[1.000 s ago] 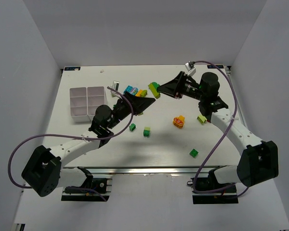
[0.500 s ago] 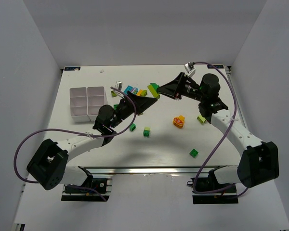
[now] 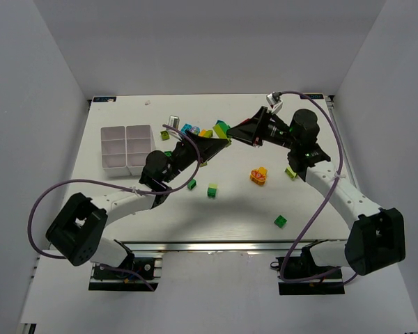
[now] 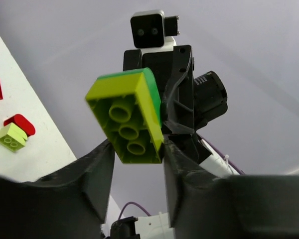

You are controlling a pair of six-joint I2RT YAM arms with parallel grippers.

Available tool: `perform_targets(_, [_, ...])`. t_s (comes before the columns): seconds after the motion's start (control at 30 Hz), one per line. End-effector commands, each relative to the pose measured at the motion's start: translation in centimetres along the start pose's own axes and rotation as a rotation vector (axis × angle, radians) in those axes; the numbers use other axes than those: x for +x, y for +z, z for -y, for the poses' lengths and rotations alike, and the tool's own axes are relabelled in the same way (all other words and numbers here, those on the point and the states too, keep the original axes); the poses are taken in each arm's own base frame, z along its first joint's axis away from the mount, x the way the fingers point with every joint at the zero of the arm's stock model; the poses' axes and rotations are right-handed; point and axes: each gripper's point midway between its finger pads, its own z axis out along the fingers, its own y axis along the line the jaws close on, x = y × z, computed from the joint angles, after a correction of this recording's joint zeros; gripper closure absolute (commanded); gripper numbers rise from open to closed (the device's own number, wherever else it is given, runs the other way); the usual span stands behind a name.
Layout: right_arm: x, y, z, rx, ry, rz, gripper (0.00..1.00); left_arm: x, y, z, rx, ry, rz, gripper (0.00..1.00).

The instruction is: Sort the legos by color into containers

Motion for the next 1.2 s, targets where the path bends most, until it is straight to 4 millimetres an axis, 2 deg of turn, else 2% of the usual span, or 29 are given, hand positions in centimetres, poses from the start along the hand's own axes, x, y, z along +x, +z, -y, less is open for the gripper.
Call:
perform_targets(0.0, [0.0, -0.5, -1.9, -0.053, -0.057, 0.013, 1.0, -0.9, 0.5, 3.3, 0.122, -0.007, 0.021, 0.53])
perform_targets(0.07, [0.1, -0.5, -1.9, -0.055, -0.058, 0.013, 1.0, -0.8, 0.3, 3.2, 0.13, -0.017, 0.023, 0.65])
perform_targets(0.1, [0.1, -0.5, -1.9, -0.056, -0.059, 0.012, 1.0, -0.8, 0.3, 3.4, 0.139, -0.022, 0.024, 0.78])
perform_targets(0.2, [-0.1, -0.6, -2.1, -0.063, -0.075, 0.02, 1.0, -0.7, 0.1, 3.0, 0.127, -0.029, 0.026, 1.0])
perform_targets(0.6, [-3.5, -1.3, -0.7, -0.043, -0.12, 0.097, 1.0, -2.5, -4.0, 1.0, 0.017, -0.015, 0.097, 1.0])
perform_targets(0.7, [-3.9, -1.3, -0.5, -0.04, -0.149, 0.102, 1.0, -3.2, -5.0, 0.5, -0.015, -0.007, 0.115, 1.0])
perform_targets(0.77, [-4.1, -1.2, -0.5, -0.03, -0.19, 0.097, 1.0, -4.8, -5.6, -0.2, -0.062, 0.015, 0.143, 1.0])
perform_targets(0.8, [-4.4, -1.1, -0.1, -0.009, -0.261, 0.098, 1.0, -4.5, -6.2, -2.7, -0.18, 0.015, 0.113, 1.0])
perform_targets(0.83, [-4.2, -1.1, 0.6, 0.018, -0.272, 0.08, 1.0, -6.6, -6.7, -2.2, -0.217, 0.052, 0.148, 1.0])
perform_targets(0.87, [-4.5, -1.0, 0.4, 0.021, -0.318, 0.074, 1.0, -6.3, -8.2, -5.6, -0.4, 0.019, 0.113, 1.0])
perform_targets(0.9, [-4.6, -0.9, 0.7, 0.032, -0.358, 0.058, 1.0, -7.1, -9.0, -6.5, -0.485, 0.087, 0.104, 1.0])
perform_targets(0.93, [-4.8, -0.9, 1.3, 0.05, -0.468, 0.046, 1.0, -10.0, -9.3, -5.2, -0.542, 0.145, 0.16, 1.0])
perform_targets(0.97, [-4.4, -0.7, 2.3, 0.078, -0.481, 0.01, 1.0, -9.4, -11.8, -7.6, -0.721, 0.119, 0.117, 1.0])
perform_targets(1.0, [-4.6, -0.4, 1.9, 0.071, -0.537, -0.006, 1.0, -10.3, -12.8, -7.6, -0.786, 0.178, 0.114, 1.0])
perform_targets(1.03, [-4.7, -0.2, 2.5, 0.075, -0.643, -0.03, 1.0, -11.9, -14.1, -7.7, -0.869, 0.21, 0.158, 1.0])
perform_targets(1.07, [-3.6, 0.5, 3.5, 0.087, -0.647, -0.087, 1.0, -12.4, -15.3, -6.8, -0.952, 0.215, 0.153, 1.0])
perform_targets(1.1, [-3.9, 1.1, 3.1, 0.081, -0.699, -0.101, 1.0, -13.2, -16.1, -6.3, -0.999, 0.258, 0.158, 1.0])
perform_targets(1.13, [-2.3, 2.1, 4.6, 0.088, -0.73, -0.18, 1.0, -14.7, -17.6, -5.4, -1.09, 0.29, 0.202, 1.0])
perform_targets(1.17, [-1.6, 2.8, 4.9, 0.085, -0.749, -0.222, 1.0, -15.2, -18.4, -4.8, -1.133, 0.313, 0.216, 1.0])
